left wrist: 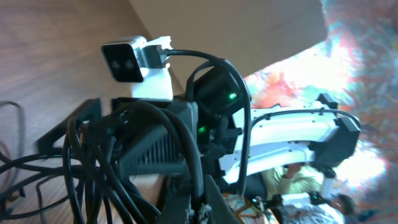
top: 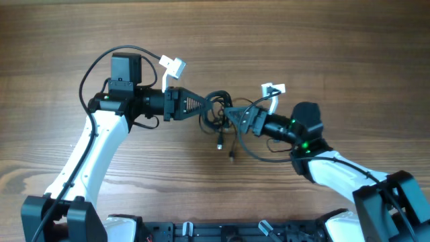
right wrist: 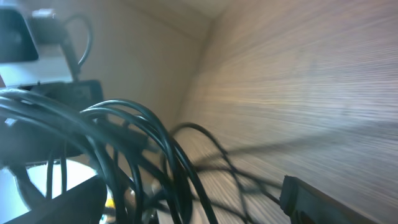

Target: Untangle cables

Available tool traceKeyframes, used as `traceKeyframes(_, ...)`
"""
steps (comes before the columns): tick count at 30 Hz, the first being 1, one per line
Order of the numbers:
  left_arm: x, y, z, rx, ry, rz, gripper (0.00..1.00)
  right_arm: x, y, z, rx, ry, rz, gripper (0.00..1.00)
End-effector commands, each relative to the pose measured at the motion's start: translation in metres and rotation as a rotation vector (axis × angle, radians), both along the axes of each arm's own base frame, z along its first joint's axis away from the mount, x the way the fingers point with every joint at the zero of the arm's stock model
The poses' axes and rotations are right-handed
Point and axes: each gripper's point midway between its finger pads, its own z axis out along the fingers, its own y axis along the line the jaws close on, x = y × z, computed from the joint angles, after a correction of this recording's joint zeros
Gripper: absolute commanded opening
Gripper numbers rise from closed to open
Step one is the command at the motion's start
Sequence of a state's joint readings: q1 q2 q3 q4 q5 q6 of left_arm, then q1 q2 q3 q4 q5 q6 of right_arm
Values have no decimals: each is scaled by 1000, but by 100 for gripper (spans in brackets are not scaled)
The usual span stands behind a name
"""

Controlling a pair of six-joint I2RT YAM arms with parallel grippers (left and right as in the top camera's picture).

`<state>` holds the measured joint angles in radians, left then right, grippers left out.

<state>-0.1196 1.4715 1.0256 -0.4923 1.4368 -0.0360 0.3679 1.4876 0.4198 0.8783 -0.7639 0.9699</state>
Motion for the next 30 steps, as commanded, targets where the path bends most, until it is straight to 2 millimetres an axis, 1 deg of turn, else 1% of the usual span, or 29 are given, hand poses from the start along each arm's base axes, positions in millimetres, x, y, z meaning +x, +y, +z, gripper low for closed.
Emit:
traceKeyframes(1,-16,-7,17,-69,-9,-75,4,0,16,7,9,-39,-25,68)
traceKeyframes(2,-15,-8,15,-57,-10,-70,4,1,14,5,6,-26,-35,47)
traceKeyframes(3,-13,-8,11,-37,-13,-55,4,3,12,1,-3,-10,-48,33)
traceKeyframes(4,-10,-7,8,-16,-16,-38,4,4,10,-3,-13,6,-58,23)
traceKeyframes(5,-2,-4,1,22,-20,3,4,6,4,-11,-31,44,-73,9)
traceKeyframes(6,8,4,-6,67,-12,61,4,8,-2,-20,-48,82,-89,5)
traceKeyframes(7,22,15,-17,126,26,146,4,10,-10,-29,-65,129,-103,4)
traceKeyframes(8,35,29,-26,179,67,232,4,10,-17,-34,-64,160,-97,5)
traceKeyframes(9,48,44,-36,232,109,322,9,8,-20,-32,-53,168,-76,5)
traceKeyframes(10,63,65,-48,299,174,444,14,6,-21,-27,-30,165,-46,4)
traceKeyframes(11,72,83,-58,344,250,546,19,5,-21,-23,-16,155,-27,5)
traceKeyframes(12,79,97,-66,372,335,638,27,4,-20,-20,-10,140,-15,5)
traceKeyframes(13,82,105,-71,381,405,699,48,3,-19,-18,-7,131,-9,5)
traceKeyframes(14,83,107,-72,374,447,721,60,3,-18,-18,-8,129,-9,5)
traceKeyframes(15,82,105,-71,366,461,717,71,3,-17,-19,-18,119,-11,5)
traceKeyframes(17,73,85,-63,336,410,611,71,7,-19,-26,-51,108,-41,4)
traceKeyframes(19,61,63,-53,304,302,478,70,13,-26,-39,-64,207,-120,5)
traceKeyframes(20,53,50,-49,291,232,403,70,15,-30,-49,-66,283,-167,5)
traceKeyframes(21,46,37,-47,291,170,342,71,15,-34,-57,-64,354,-202,5)
traceKeyframes(22,40,24,-48,306,118,296,71,14,-34,-58,-67,363,-201,5)
traceKeyframes(23,36,15,-50,322,83,268,71,13,-33,-58,-67,365,-194,5)
traceKeyframes(25,33,4,-58,383,51,263,70,8,-30,-57,-60,368,-162,6)
traceKeyframes(27,36,-1,-72,482,18,295,67,2,-26,-54,-70,327,-105,7)
traceKeyframes(30,42,-4,-93,656,-52,368,65,-7,-20,-52,-86,275,-27,8)
